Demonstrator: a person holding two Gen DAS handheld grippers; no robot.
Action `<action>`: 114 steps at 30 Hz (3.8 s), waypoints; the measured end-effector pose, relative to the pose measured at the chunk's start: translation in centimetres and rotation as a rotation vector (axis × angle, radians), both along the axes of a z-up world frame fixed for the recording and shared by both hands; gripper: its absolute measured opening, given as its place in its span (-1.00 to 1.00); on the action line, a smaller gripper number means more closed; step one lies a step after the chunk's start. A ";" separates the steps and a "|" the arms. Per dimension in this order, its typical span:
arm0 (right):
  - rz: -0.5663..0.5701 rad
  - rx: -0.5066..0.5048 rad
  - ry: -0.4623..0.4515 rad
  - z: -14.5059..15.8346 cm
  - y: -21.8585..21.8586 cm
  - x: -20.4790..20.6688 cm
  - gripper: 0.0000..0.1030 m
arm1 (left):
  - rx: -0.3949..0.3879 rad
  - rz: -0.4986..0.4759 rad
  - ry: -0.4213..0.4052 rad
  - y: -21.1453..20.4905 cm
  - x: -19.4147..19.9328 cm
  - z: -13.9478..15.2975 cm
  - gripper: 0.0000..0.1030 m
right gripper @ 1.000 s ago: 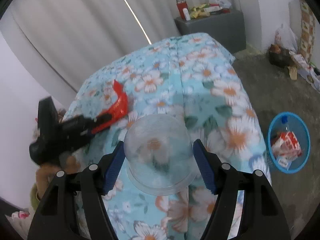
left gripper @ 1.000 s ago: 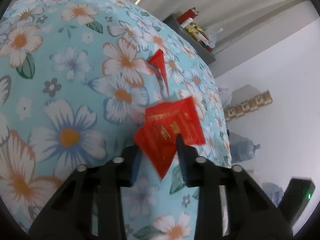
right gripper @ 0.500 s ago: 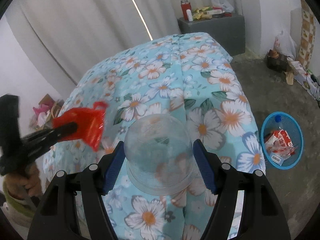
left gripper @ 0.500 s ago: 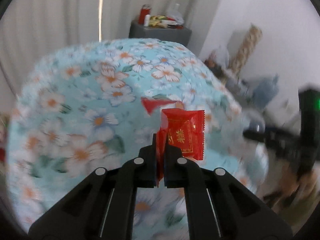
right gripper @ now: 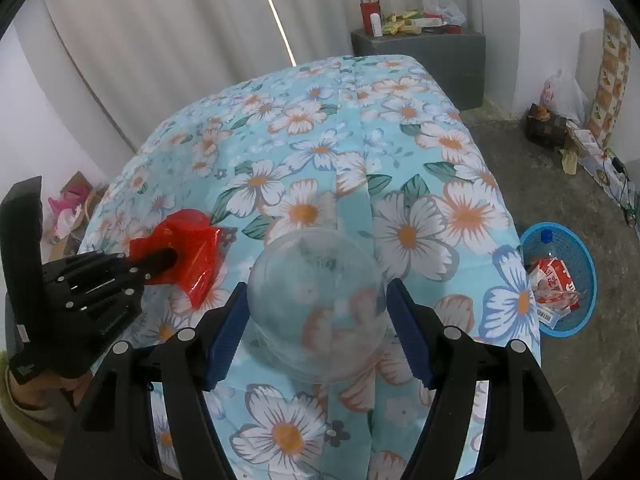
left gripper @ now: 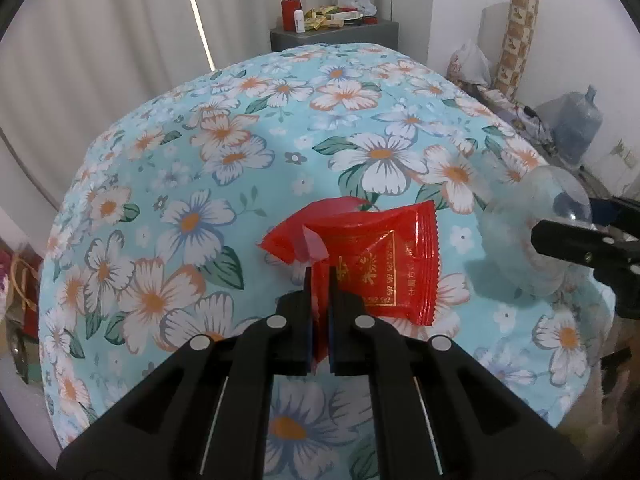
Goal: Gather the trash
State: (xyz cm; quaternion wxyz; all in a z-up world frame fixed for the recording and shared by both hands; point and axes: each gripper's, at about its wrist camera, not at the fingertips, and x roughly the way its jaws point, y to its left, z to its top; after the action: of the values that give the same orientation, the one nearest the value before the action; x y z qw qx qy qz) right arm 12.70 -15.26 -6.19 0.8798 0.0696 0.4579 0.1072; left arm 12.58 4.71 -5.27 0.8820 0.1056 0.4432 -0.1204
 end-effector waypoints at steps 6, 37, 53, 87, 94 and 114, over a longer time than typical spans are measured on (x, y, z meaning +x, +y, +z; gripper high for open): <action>-0.006 0.012 0.008 -0.2 0.0 0.0 0.32 | 0.020 0.002 -0.016 -0.4 0.1 0.0 -0.94; -0.451 0.199 -0.206 7.4 -18.6 -5.9 0.30 | -0.103 -0.094 -0.210 -3.7 0.3 7.7 -0.96; -0.807 0.399 -0.066 -3.9 -34.7 -7.8 0.31 | -0.068 -0.576 0.152 -32.3 7.5 2.6 -0.95; -0.927 0.507 0.108 -16.1 -44.3 -1.7 0.62 | 0.016 -0.614 0.328 -47.4 12.9 -4.5 0.28; -0.810 0.389 -0.044 -7.4 -36.3 -6.4 0.62 | -0.169 -0.662 0.150 -37.9 7.4 6.1 0.61; -0.383 -0.079 -0.303 11.2 -13.1 -11.1 0.87 | -0.307 -0.062 -0.249 -11.3 -6.5 15.2 0.83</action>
State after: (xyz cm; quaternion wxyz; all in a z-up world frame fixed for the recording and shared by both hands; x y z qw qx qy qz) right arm 1.56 -28.35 4.99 0.9446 0.1039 0.3031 -0.0705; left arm 6.10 -6.55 9.95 0.9315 -0.0026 0.3038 -0.2000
